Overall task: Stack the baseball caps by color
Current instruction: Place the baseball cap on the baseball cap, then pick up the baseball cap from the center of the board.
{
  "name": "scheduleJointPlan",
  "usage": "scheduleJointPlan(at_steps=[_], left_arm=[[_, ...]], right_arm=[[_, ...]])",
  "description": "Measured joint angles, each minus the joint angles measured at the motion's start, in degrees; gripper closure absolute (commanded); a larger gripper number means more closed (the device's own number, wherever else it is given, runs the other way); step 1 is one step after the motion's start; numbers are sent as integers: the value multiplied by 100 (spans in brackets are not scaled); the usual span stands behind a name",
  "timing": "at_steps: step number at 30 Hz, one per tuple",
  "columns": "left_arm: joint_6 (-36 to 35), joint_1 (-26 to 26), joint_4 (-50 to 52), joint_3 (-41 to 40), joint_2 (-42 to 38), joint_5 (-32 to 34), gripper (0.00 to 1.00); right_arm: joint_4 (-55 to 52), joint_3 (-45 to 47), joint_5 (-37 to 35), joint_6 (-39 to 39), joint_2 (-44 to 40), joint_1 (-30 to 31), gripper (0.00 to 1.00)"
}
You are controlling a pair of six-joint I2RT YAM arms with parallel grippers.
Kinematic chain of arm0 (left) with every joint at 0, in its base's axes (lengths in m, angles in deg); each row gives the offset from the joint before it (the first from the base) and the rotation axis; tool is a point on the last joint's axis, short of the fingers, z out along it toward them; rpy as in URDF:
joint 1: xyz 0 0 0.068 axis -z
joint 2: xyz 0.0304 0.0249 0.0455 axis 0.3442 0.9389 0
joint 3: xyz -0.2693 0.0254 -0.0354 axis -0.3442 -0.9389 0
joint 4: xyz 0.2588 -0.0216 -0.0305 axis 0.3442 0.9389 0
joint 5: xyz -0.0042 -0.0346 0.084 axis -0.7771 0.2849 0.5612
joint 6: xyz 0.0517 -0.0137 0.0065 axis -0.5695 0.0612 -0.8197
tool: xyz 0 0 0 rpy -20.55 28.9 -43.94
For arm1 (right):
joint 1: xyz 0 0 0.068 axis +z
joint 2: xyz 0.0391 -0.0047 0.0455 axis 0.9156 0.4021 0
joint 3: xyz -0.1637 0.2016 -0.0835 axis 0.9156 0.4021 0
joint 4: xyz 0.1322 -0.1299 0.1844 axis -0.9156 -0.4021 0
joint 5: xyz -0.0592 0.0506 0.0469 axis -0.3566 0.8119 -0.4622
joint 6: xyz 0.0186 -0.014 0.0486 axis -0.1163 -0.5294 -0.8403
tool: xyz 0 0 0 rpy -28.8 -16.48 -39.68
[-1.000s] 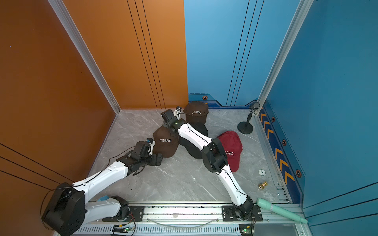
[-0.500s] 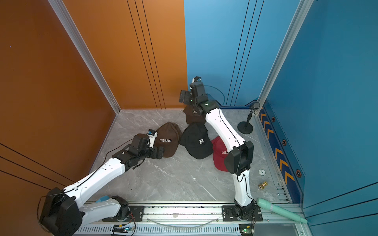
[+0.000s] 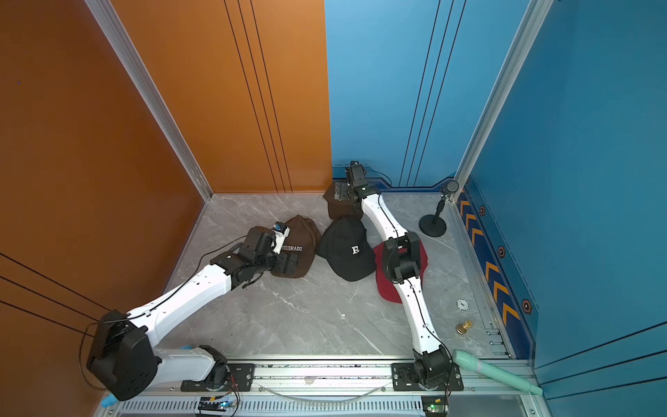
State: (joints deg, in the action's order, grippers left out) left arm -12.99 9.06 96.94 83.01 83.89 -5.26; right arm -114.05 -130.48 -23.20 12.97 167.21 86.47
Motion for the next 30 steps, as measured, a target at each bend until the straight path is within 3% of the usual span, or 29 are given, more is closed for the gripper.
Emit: scheduleJointPlan(at_steps=[5,19,25,30], left_arm=[[-2,4,28,83,184,-42,2],[-107,-17,46,221,667,-411,2],[-107,-81,44,223,667,-577,2],[-107,-149,42,223,667,-669,2]], right_arm=[[225,-544,-153,111,415,46,0],[789,-931,-361,109,1172,-28,1],[828,-931,-535,70,1392,-74,27],[992,-931,-621,37,1412,-107,66]])
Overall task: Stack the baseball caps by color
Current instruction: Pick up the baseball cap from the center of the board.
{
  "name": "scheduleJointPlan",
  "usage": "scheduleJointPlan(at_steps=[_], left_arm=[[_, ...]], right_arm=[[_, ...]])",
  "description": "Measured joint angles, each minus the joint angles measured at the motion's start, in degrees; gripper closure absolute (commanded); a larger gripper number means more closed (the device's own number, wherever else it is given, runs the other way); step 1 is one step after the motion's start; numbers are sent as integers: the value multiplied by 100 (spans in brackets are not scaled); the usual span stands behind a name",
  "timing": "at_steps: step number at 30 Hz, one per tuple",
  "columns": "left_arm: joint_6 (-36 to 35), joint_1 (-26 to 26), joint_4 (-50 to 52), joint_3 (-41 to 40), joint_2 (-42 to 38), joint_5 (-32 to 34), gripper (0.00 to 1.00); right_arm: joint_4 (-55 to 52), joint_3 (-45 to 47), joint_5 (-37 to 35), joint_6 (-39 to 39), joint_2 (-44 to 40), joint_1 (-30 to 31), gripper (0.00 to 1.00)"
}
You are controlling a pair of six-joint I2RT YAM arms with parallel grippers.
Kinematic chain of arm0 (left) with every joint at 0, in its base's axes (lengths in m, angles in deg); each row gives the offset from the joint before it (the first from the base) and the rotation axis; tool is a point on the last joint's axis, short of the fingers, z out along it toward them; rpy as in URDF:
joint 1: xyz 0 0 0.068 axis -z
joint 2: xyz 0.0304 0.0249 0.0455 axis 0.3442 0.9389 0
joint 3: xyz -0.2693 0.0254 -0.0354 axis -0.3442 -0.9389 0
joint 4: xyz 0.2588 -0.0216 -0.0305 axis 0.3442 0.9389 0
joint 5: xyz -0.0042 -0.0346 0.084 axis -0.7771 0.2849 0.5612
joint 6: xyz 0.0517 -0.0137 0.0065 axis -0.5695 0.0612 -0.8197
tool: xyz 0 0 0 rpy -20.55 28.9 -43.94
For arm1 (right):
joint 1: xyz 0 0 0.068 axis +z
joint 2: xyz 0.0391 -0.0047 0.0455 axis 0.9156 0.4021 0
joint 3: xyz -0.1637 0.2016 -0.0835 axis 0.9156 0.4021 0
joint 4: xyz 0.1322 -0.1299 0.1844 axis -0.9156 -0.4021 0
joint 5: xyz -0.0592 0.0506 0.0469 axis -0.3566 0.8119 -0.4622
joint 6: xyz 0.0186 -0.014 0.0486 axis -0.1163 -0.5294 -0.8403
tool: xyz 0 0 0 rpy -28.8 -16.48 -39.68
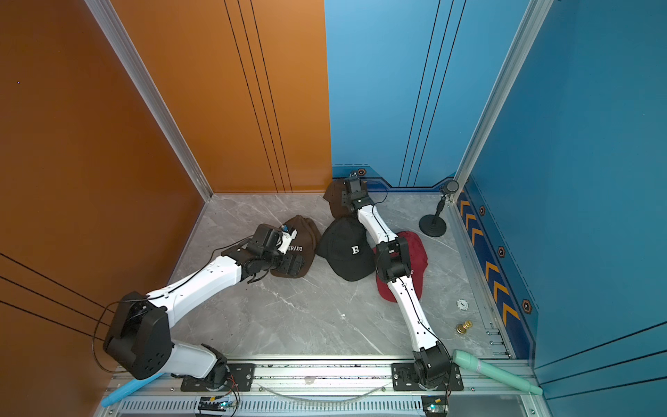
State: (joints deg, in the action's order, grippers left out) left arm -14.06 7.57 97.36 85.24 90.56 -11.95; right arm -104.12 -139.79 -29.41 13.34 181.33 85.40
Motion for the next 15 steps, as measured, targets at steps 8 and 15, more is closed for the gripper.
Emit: scheduleJointPlan(at_steps=[8,15], left_arm=[[0,-140,-35,0,0,-146,2],[0,-157,-39,-2,0,-234,2]], right_arm=[[103,-2,7,15,0,-7,100],[251,485,181,170,-356,-9,100]])
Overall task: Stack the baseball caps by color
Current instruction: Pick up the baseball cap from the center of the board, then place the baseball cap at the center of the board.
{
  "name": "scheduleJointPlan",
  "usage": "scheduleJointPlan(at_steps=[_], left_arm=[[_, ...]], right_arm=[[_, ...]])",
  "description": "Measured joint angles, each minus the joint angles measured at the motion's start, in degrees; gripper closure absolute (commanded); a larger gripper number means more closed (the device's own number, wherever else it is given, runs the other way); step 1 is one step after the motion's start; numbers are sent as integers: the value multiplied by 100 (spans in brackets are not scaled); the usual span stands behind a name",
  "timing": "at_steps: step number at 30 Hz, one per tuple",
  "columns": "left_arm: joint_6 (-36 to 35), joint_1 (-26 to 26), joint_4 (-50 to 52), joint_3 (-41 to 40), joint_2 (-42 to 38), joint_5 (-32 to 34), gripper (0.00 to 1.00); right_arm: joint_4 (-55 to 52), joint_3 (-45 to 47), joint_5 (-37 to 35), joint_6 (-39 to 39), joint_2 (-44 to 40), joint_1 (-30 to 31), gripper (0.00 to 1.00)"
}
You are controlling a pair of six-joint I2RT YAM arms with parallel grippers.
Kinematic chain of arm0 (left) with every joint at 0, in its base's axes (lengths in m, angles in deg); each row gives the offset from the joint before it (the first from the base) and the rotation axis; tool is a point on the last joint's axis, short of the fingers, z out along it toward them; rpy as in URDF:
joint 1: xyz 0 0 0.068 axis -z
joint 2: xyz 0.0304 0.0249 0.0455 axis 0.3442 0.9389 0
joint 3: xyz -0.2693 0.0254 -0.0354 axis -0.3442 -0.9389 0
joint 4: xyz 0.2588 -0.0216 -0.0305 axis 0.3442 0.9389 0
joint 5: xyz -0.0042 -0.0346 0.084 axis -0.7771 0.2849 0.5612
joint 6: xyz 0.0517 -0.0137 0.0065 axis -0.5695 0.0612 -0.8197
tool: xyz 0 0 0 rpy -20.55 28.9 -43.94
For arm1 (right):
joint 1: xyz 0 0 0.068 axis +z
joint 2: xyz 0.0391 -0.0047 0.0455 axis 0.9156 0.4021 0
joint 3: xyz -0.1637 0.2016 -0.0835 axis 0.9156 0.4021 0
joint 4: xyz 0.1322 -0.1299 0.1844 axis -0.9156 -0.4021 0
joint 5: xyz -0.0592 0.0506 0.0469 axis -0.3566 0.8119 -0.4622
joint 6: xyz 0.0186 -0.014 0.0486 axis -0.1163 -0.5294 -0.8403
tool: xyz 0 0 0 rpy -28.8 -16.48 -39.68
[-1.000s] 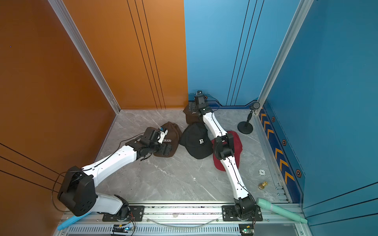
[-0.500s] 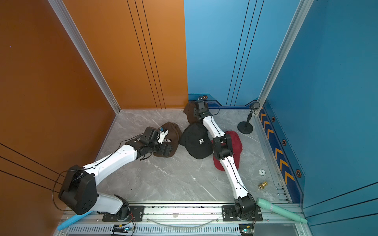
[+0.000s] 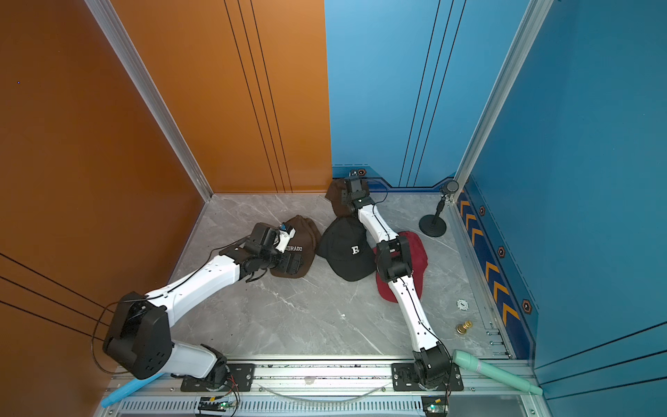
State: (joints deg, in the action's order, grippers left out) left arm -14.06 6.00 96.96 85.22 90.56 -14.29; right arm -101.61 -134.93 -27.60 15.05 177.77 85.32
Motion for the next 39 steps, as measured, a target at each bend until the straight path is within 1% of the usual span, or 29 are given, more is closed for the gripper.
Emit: scheduleJointPlan(at_steps=[5,11,15,18,20,23,26,29,31,33,35,39], left_arm=[[2,0,-2,0,0,-26,2],[7,13,-2,0,-94,-33,2],[24,17,-2,-24,-358,-4,2],[55,17,4,-76,-612,129,2],[111,4,7,-105,-774,240,2],[208,-68,17,-186,-1058,365,2],[328,-203,59,-321,-1394,448,2],[424,-339,232,-391,-1740,505,2],[472,-422,372,-391,-1945,522,2],[501,-509,505,-391,-2124,527,2],[505,-605,634,-391,-2284,505,2],[568,-846,905,-391,-2568,356,2]], right_arm=[[129,527,192,129,-772,-7,100],[654,1414,321,243,-2048,-13,100],[881,1784,330,332,-2684,-13,100],[896,2035,343,361,-3058,20,100],[896,2367,341,361,-3381,66,100],[916,3228,369,420,-4111,214,100],[1093,4489,595,603,-5104,426,100],[1270,5976,1316,979,-6339,612,100],[1283,6743,1912,1320,-7055,667,100],[1167,7326,2426,1757,-7646,739,100],[984,7812,2782,2238,-8100,909,100],[645,8835,3292,3038,-8644,1624,100]])
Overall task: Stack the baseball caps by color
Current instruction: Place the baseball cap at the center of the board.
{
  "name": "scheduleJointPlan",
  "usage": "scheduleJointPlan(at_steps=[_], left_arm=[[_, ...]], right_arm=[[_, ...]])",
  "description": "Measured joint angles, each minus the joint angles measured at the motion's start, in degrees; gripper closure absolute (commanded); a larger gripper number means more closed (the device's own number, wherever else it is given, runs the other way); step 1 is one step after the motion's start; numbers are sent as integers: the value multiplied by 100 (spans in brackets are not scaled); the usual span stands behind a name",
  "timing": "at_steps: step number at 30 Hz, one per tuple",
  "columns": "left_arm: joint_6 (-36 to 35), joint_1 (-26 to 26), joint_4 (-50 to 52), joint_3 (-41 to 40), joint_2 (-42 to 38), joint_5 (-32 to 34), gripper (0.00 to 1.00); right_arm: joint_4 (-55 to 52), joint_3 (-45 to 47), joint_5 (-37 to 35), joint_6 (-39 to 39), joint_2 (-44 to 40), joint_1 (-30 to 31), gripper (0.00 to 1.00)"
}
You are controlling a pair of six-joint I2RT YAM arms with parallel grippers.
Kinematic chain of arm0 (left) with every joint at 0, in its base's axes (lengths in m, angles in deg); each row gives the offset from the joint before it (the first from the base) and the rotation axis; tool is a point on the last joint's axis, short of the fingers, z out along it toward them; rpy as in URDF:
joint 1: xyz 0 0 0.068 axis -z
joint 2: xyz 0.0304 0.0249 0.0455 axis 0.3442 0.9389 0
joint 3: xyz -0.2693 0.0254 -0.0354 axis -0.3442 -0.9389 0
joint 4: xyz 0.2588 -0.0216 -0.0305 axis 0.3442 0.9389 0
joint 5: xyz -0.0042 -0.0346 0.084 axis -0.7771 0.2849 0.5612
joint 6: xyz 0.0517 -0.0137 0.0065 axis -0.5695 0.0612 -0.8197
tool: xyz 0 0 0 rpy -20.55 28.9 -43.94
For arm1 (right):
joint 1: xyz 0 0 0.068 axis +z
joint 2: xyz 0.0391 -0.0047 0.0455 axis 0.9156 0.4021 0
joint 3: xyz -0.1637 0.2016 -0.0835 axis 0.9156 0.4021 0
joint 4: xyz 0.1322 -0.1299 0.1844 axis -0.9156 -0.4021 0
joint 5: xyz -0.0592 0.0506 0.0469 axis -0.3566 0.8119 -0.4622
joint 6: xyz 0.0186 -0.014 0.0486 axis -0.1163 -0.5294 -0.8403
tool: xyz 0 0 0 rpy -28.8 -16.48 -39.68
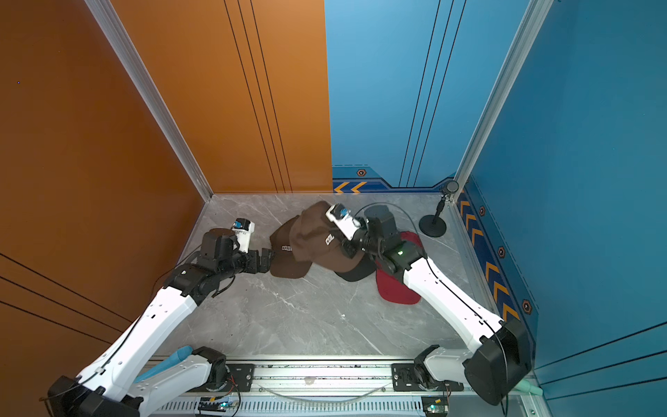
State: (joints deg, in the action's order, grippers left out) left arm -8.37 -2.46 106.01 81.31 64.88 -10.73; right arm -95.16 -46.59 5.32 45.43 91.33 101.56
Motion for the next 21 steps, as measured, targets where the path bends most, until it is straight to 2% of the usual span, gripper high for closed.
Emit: scheduleJointPlan(at_steps=[4,9,15,16,17,18,21], left_arm=[[87,-155,286,0,-240,-72,2],[195,-192,463,-81,-361,-142,2],[339,-138,518,-330,-256,-501,2],[361,-111,527,-372,-251,-555,2],[400,-87,531,-424,-251,-645,2],[452,-63,555,-476,-251,-756,2],[627,17,546,-640,-251,-1095,2]], right_arm=[[-24,1200,199,323,-205,772,100],[603,2594,153,313,-334,1392,100],[1423,3005,61,291,-92,1541,100],[1554,3018,24,291,-24,1543,87],[1694,3032,-20,284,63,1541,66],[1792,3038,-48,273,133,1541,52],[2002,3038,-138,280,291,1491,25]])
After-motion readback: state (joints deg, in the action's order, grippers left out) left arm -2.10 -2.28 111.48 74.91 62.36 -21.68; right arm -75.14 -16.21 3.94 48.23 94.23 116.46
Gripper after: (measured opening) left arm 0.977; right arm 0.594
